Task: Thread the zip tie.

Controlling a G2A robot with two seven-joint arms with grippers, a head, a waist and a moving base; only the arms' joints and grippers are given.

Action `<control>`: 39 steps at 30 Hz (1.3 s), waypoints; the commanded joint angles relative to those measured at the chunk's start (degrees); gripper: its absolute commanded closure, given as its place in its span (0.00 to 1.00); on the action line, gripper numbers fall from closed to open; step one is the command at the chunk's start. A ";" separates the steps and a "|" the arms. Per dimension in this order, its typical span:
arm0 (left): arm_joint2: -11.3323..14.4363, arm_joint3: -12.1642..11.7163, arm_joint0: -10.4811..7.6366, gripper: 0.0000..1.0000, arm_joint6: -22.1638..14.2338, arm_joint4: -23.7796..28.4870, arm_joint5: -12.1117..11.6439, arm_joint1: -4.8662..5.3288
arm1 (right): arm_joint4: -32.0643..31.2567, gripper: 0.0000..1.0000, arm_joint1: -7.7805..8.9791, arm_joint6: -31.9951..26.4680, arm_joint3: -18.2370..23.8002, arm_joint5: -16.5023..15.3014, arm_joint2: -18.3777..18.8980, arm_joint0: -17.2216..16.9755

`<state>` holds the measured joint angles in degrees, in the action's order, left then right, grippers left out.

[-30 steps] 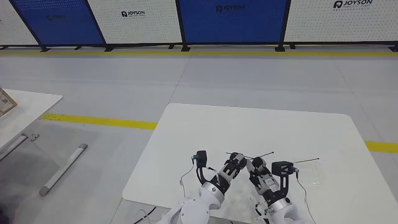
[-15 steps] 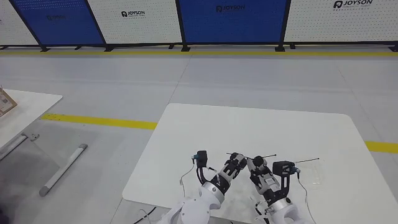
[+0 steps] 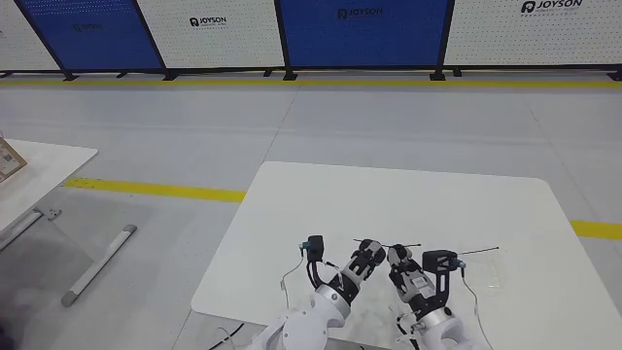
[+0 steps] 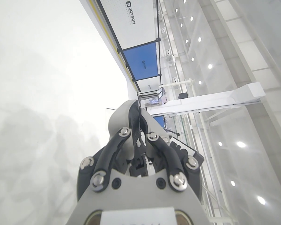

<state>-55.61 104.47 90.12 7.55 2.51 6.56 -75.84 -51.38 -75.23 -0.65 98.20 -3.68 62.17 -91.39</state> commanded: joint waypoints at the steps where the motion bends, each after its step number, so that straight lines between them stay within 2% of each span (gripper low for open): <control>1: -0.06 0.00 -0.08 1.00 -0.03 0.18 0.00 -0.02 | -0.10 1.00 -0.02 -0.20 -0.03 0.14 -0.06 0.08; 18: -0.88 1.34 0.62 1.00 -0.45 0.72 -1.08 0.04 | 0.30 1.00 -0.30 -1.69 -2.20 -0.54 -0.93 1.85; 19: -0.91 1.34 0.65 1.00 -0.41 0.72 -1.09 0.04 | 0.52 0.75 -0.28 -1.38 -2.15 -1.00 -0.78 1.75; 20: -0.92 1.34 0.67 1.00 -0.38 0.71 -1.07 0.04 | 0.64 0.63 -0.25 -1.08 -2.10 -1.34 -0.60 1.62; 23: -0.89 1.25 0.68 1.00 -0.39 0.61 -0.89 0.02 | 0.87 0.56 -0.13 -0.25 -1.91 -2.22 0.02 1.06; 28: -0.72 1.17 0.61 1.00 -0.36 0.34 -0.69 -0.01 | 1.04 0.56 0.01 0.08 -1.54 -2.60 0.77 0.50; 33: -0.45 1.24 0.64 1.00 -0.28 -0.04 -0.59 -0.05 | 0.84 0.63 0.06 0.04 -1.00 -2.50 0.98 0.21; 39: -0.25 1.17 0.77 1.00 -0.20 -0.57 -0.57 -0.07 | 0.48 0.66 0.07 0.08 -0.18 -2.28 0.98 0.05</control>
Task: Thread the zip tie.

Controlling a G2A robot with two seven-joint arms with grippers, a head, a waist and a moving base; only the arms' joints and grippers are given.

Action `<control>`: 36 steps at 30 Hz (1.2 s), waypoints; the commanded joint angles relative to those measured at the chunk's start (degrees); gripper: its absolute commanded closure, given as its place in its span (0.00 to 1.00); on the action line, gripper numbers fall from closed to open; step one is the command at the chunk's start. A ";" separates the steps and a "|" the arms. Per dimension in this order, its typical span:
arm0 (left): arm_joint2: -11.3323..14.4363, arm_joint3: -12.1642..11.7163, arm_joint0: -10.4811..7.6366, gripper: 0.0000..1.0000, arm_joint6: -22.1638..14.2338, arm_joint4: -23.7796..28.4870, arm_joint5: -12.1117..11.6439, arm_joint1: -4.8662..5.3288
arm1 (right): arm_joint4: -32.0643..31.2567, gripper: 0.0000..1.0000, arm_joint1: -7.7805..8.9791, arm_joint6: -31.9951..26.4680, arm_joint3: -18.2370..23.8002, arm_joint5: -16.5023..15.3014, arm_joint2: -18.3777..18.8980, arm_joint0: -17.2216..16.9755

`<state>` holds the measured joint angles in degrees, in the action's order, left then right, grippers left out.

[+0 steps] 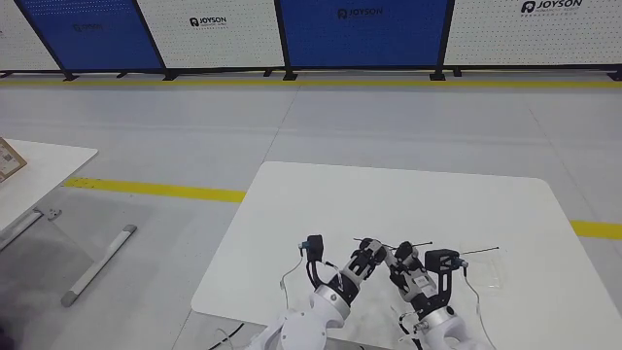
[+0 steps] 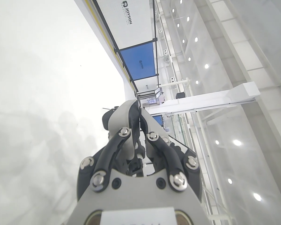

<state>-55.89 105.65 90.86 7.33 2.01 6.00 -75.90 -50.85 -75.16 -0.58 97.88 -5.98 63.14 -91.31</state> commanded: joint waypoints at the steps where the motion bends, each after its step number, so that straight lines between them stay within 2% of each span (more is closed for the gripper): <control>1: 0.04 -0.02 0.05 1.00 0.04 -0.12 -0.03 0.00 | -0.12 0.67 0.01 0.02 0.25 0.06 0.02 -0.06; 8: 0.17 -0.05 0.23 1.00 0.27 -0.80 -0.11 -0.01 | -0.36 0.77 0.00 -0.11 0.61 0.32 0.00 -0.08; 12: 0.18 -0.08 0.27 1.00 0.37 -0.87 -0.12 -0.03 | -0.29 1.00 -0.03 0.01 0.63 0.25 -0.09 -0.07; 23: 0.05 -0.38 -0.14 1.00 0.14 0.01 -0.40 -0.15 | -1.05 1.00 -0.08 -0.47 0.41 0.37 -0.56 0.20; 27: -0.37 0.31 0.28 1.00 -0.96 1.11 -2.83 -0.06 | -1.49 1.00 -0.15 -1.52 -0.07 0.24 -1.22 0.83; 36: -1.09 1.17 1.09 1.00 -1.83 1.19 -3.90 0.16 | -1.45 1.00 -0.29 -1.78 -0.52 0.39 -1.78 1.42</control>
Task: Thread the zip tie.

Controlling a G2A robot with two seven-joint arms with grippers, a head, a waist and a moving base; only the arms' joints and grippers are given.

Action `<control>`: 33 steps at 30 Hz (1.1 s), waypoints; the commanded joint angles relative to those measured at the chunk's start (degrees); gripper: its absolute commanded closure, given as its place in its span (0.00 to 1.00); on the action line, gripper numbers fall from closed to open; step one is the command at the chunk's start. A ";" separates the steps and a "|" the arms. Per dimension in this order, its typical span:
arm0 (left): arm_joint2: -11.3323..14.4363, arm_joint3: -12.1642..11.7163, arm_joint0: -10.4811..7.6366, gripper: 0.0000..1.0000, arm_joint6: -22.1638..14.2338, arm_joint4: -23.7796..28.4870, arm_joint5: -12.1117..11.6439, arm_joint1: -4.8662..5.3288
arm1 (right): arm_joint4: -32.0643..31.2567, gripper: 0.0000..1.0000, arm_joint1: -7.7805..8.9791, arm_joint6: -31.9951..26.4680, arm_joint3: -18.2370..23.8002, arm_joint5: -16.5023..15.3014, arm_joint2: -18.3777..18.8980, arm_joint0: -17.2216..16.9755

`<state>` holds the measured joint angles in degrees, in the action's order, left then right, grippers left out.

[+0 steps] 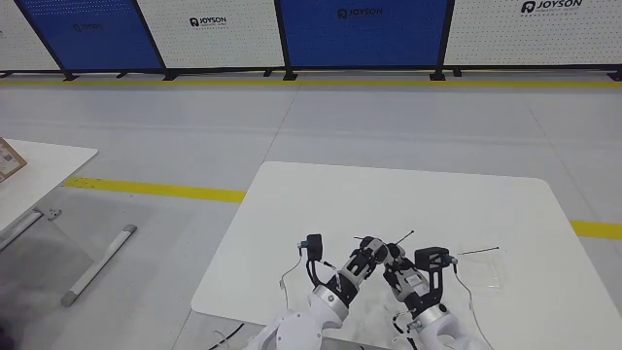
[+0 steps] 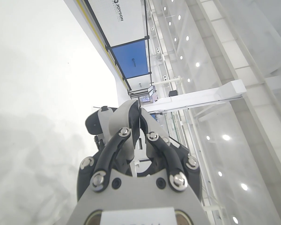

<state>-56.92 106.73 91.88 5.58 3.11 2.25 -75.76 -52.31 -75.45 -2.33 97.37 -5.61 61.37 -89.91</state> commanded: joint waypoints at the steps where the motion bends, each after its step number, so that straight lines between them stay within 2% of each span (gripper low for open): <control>1: -0.10 0.15 0.13 1.00 -0.19 0.11 -0.29 0.03 | 0.02 1.00 -0.01 -0.05 -0.01 0.03 -0.01 0.03; 22: -1.41 1.40 1.18 1.00 -0.30 1.60 -1.89 0.27 | -0.84 1.00 -0.04 -0.21 -0.99 -0.63 -0.42 0.52; 33: -2.63 3.63 2.66 1.00 -0.30 1.61 -3.11 0.58 | -1.51 1.00 0.02 -0.03 -1.62 -1.45 -0.48 0.51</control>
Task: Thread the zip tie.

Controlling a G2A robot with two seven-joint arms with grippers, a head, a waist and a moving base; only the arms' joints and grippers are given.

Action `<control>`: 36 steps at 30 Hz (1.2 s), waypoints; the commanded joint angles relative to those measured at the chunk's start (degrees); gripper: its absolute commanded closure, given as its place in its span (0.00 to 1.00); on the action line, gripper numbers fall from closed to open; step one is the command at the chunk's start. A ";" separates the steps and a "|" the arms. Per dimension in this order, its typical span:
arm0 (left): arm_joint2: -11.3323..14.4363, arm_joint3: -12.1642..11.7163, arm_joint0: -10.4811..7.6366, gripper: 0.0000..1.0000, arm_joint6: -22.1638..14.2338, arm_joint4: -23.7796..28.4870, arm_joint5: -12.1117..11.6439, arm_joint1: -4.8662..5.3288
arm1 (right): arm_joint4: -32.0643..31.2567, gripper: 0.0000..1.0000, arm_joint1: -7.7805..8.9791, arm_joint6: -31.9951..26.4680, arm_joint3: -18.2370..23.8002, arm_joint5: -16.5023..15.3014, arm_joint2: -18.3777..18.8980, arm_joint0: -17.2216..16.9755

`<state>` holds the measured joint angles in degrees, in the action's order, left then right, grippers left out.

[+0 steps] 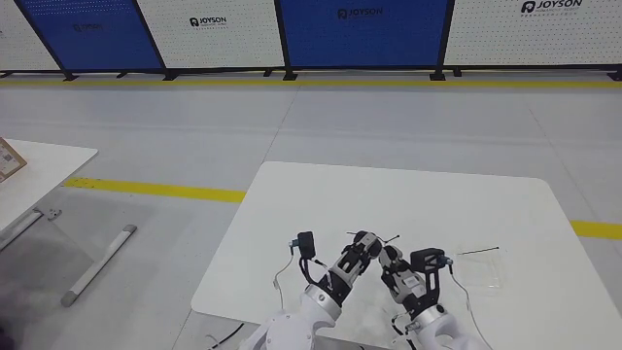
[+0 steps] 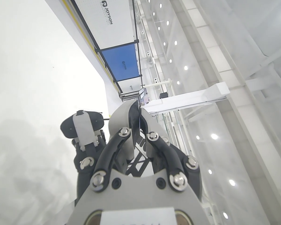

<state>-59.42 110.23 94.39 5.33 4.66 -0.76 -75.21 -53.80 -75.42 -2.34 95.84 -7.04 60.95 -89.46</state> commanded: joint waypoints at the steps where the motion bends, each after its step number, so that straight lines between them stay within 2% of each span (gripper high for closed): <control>1: -0.35 0.34 0.36 1.00 -0.06 0.15 -0.29 0.07 | -0.06 1.00 -0.03 -0.08 -0.21 -0.02 -0.14 0.16; 18: -1.96 3.12 2.75 1.00 -1.44 0.62 -2.19 0.62 | -0.62 1.00 -0.33 -1.12 -0.97 0.71 -1.46 1.54; 33: -1.75 4.52 3.89 1.00 -0.69 -1.10 -2.27 0.85 | -0.40 0.98 -0.50 -1.53 -1.81 0.51 -2.00 2.24; 34: -1.71 4.46 3.78 1.00 -0.57 -1.02 -2.12 0.83 | -0.41 0.70 -0.50 -1.55 -1.80 0.49 -2.01 2.26; 35: -1.64 4.38 3.66 1.00 -0.49 -0.97 -1.99 0.82 | -0.44 0.59 -0.50 -1.51 -1.76 0.46 -2.01 2.24; 36: -1.59 4.32 3.60 1.00 -0.44 -0.97 -1.91 0.81 | -0.41 0.26 -0.49 -1.42 -1.67 0.39 -1.96 2.17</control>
<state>-61.08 114.63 98.08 4.84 3.65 -2.77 -74.39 -54.22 -75.92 -3.86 94.07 -6.59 58.94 -87.22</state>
